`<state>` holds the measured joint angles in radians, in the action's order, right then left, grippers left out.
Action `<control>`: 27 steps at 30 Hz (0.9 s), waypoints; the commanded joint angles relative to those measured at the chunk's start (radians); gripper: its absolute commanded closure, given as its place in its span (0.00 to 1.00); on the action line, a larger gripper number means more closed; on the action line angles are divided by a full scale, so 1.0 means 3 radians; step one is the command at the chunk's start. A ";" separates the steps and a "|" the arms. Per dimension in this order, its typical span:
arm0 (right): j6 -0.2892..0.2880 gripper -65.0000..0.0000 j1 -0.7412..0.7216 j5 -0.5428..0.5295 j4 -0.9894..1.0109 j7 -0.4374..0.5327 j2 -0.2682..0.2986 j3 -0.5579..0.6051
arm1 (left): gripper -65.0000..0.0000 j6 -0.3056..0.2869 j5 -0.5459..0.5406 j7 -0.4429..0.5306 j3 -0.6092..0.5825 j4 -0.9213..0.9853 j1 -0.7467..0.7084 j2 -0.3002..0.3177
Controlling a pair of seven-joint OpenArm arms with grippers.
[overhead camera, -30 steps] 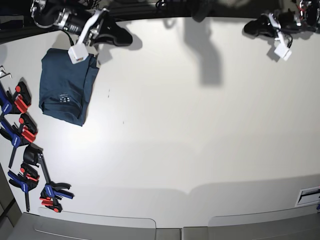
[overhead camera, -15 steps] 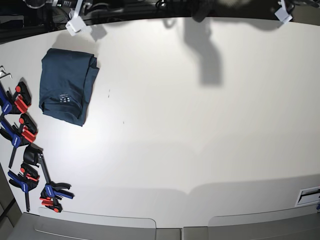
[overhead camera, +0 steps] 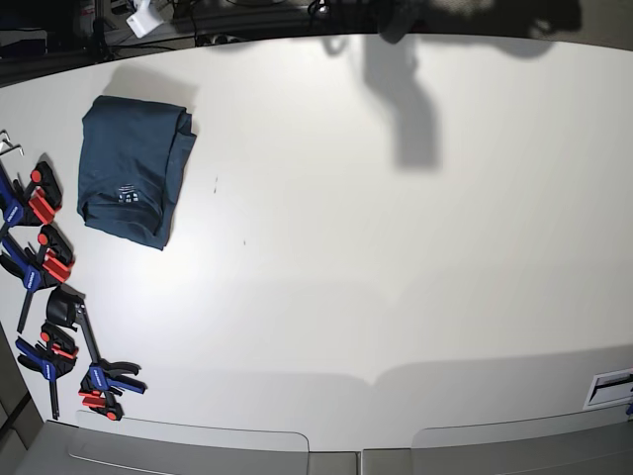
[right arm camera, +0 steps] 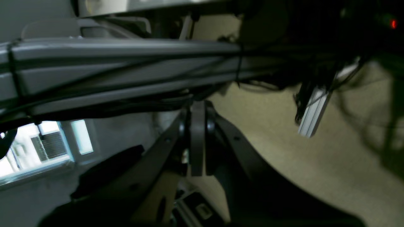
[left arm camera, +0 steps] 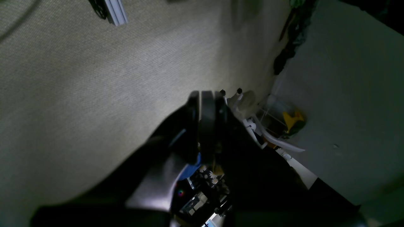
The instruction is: Fold the T-shirt properly
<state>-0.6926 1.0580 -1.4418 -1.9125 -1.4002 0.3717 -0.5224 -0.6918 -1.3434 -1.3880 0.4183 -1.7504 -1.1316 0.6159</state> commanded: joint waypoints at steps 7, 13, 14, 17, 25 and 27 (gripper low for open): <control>-0.0019 1.00 -0.0065 0.0140 0.0665 0.0013 0.0231 0.0406 | 1.00 -0.0021 -0.0061 0.0005 -0.0086 -0.0032 -0.0052 0.0046; -0.0019 1.00 -0.0456 0.1005 0.1471 0.0126 0.0416 0.1096 | 1.00 -0.0021 0.0332 0.0392 -0.0621 0.0070 -0.0032 0.0046; -0.0019 1.00 -0.0544 0.1169 0.1619 0.0285 0.0426 0.1209 | 1.00 -0.0021 0.0528 0.0566 -0.0720 0.0114 -0.0022 0.0046; -0.0019 1.00 -0.0825 0.1680 0.2070 0.0796 0.0420 0.1528 | 1.00 -0.0021 0.1174 0.1122 -0.1002 0.0296 0.0064 0.0045; -0.0019 1.00 -0.1587 0.3079 0.3162 0.2483 0.0337 0.2336 | 1.00 -0.0021 0.2556 0.2520 -0.1492 0.1162 0.0631 -0.0130; -0.0019 1.00 -0.1755 0.3315 0.3380 0.2603 0.0275 0.2501 | 1.00 -0.0021 0.2795 0.2829 -0.1521 0.1475 0.0813 -0.0235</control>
<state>-0.6868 0.5209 -0.4389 -0.8898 -0.6155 0.4427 0.2321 -0.6907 -0.4938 -0.5354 -0.0391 -1.2961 -0.8677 0.5323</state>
